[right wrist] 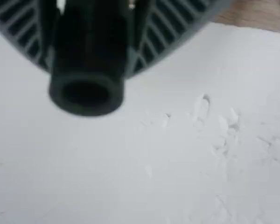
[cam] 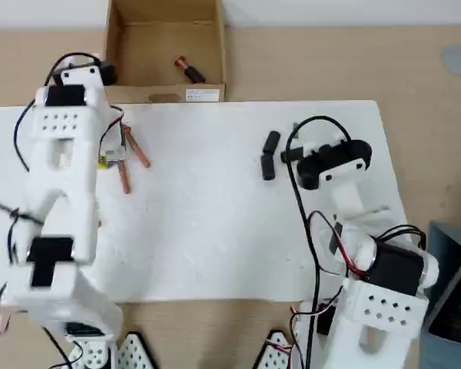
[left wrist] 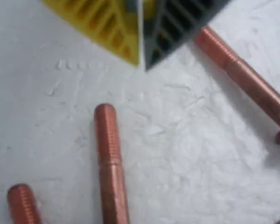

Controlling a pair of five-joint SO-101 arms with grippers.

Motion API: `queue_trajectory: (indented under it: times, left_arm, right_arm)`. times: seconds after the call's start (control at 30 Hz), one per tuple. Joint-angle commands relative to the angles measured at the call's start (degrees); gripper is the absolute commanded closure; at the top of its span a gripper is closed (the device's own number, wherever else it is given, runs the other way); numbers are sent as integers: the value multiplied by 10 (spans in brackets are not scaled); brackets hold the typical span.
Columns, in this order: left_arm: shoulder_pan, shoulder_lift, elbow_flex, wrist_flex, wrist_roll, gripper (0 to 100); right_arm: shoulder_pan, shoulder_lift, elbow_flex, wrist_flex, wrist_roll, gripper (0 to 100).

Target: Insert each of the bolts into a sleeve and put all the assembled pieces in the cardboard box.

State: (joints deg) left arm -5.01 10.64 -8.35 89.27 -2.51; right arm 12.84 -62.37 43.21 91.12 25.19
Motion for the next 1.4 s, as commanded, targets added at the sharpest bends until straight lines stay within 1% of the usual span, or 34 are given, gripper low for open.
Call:
queue_trajectory:
  times: [0.0, 0.1, 0.2, 0.27, 0.43, 0.63, 0.83, 1.13, 1.27, 1.37]
  left_arm:
    - [5, 60, -82, 9, -3, 994]
    - [4, 111, -127, 9, -3, 988]
    - [4, 150, -173, 9, -3, 916]
    - [4, 172, -201, 9, -3, 885]
    - [4, 223, -245, 9, -4, 884]
    - [-23, 278, -279, 1, -11, 883]
    - [-56, 314, -293, 0, -27, 885]
    - [-58, 364, -287, -32, -26, 891]
    - [-57, 394, -302, -33, -27, 1000]
    - [-59, 400, -315, -27, -25, 995]
  right_arm:
    - [9, -7, -1, -13, -4, 988]
    - [9, -7, -1, -13, -4, 988]
    - [9, -7, -1, -13, -4, 988]
    - [9, -7, 0, -13, -4, 988]
    - [9, -7, 0, -13, -4, 988]
    - [9, -7, 0, -13, -4, 988]
    - [9, -7, 0, -13, -4, 988]
    - [9, -7, 0, -13, -3, 988]
    - [8, -7, 0, -13, -3, 988]
    - [8, -7, -1, -13, -4, 988]
